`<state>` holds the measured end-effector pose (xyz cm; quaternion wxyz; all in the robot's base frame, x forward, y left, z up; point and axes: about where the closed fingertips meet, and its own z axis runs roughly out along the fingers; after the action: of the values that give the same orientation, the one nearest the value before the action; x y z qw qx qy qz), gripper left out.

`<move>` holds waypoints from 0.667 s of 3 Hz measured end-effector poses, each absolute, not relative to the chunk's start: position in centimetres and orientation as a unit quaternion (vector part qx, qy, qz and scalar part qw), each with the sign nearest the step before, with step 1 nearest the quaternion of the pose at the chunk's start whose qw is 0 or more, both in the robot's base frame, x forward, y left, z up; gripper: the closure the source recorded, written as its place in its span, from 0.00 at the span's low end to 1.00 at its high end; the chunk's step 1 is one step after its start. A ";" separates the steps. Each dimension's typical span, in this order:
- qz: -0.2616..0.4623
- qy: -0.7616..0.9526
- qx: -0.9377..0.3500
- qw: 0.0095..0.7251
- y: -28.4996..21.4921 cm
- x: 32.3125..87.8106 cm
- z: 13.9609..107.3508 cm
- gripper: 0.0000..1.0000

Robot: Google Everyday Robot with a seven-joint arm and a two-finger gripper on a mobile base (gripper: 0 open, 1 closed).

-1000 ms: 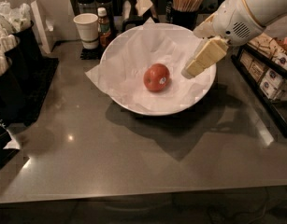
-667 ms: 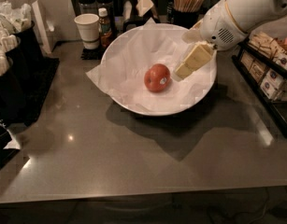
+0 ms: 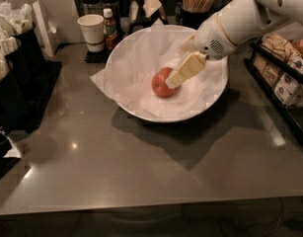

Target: Pick apple from white bowl

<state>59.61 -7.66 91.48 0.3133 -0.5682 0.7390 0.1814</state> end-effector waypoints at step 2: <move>0.209 0.746 -0.548 0.315 -5.4 61.0 89.3 0.29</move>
Offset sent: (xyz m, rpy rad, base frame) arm 0.0202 0.0257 -0.0315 0.0885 0.0656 -0.0523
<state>60.99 -5.44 89.34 0.3150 -0.5485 0.7458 0.2092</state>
